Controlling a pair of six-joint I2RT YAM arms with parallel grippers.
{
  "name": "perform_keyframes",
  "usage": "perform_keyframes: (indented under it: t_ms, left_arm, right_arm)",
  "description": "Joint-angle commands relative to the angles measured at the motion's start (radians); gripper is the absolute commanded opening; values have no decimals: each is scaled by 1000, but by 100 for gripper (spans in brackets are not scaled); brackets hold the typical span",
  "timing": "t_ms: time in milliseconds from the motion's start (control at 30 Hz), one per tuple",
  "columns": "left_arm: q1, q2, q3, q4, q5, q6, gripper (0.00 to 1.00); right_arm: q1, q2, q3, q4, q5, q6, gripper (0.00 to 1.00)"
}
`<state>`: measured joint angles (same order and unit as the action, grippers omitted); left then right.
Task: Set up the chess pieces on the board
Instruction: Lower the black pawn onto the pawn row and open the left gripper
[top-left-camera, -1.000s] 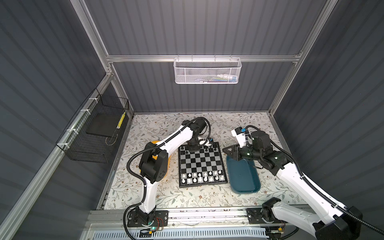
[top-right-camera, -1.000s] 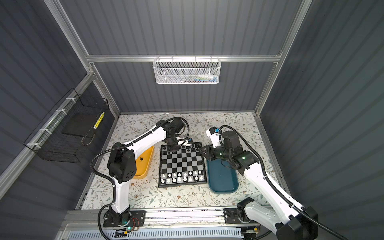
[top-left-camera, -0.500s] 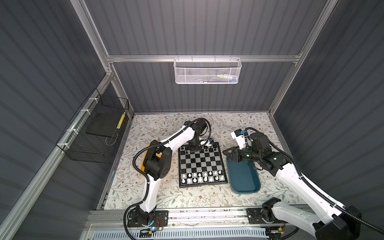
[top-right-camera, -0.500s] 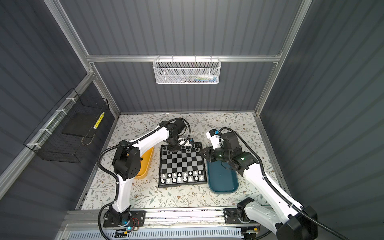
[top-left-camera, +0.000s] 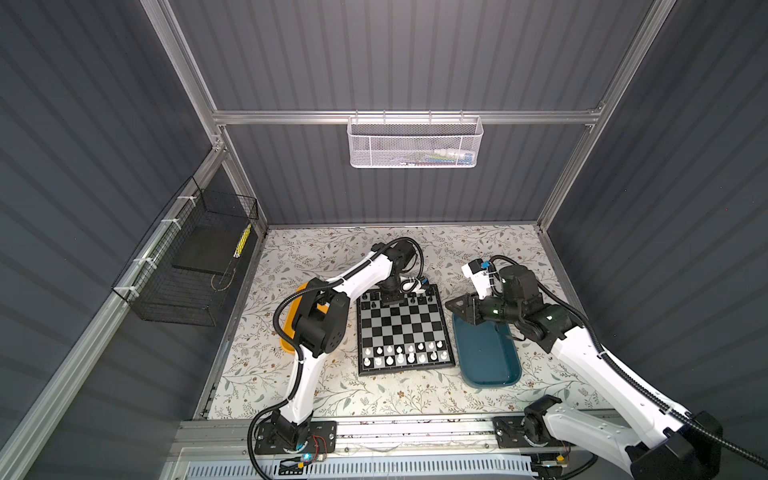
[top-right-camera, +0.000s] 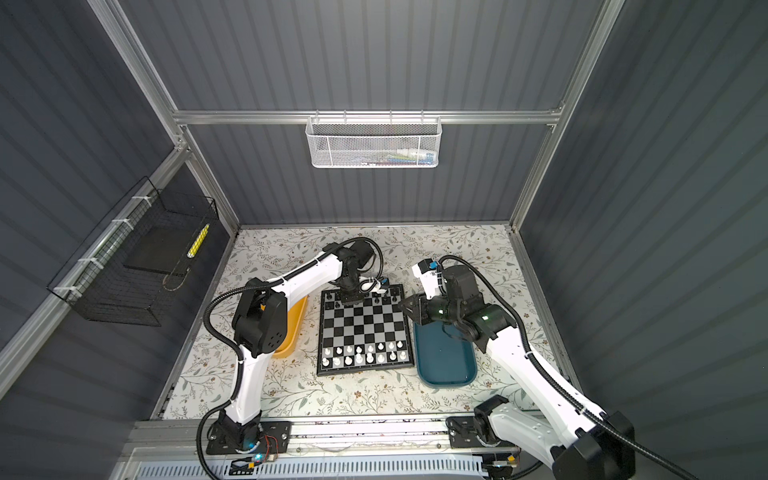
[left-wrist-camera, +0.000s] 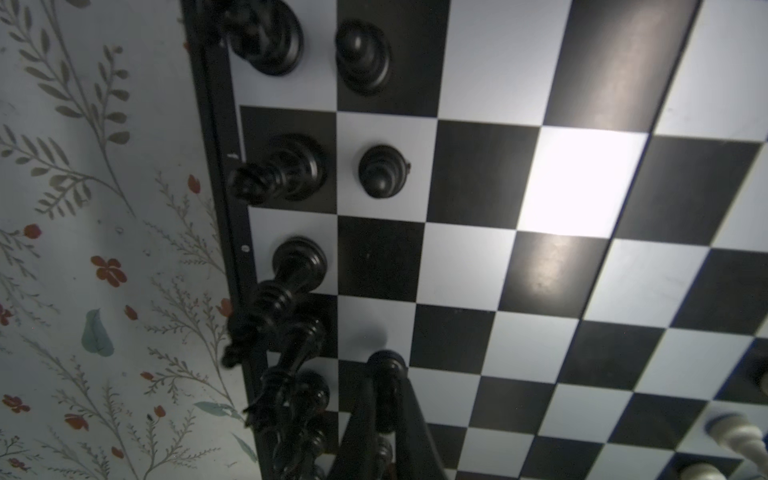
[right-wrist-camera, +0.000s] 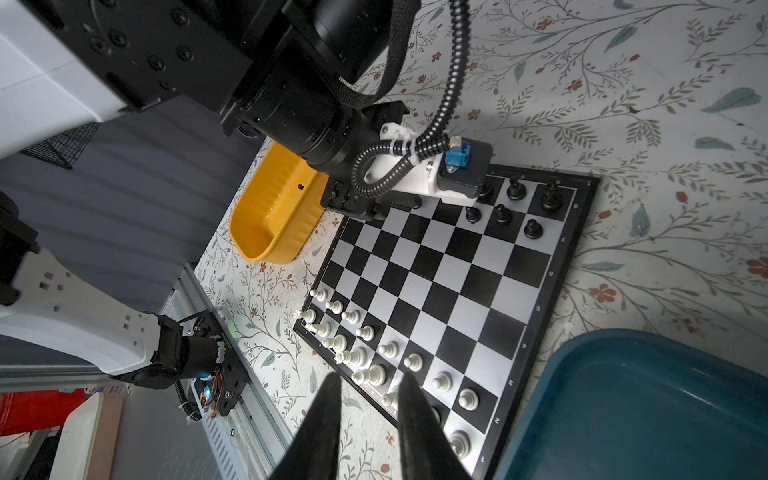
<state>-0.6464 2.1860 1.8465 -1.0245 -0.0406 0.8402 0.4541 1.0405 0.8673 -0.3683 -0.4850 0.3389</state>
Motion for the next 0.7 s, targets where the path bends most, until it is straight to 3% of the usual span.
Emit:
perform_keyframes:
  t_ms: [0,667]
  left_arm:
    - [-4,18,32,-10,28,-18,11]
    - [-5,50,44,-9,28,-20,12]
  right_arm:
    - [4,0,-19,-1,5,-8,27]
    - [5,6,-24,3,5,-11,27]
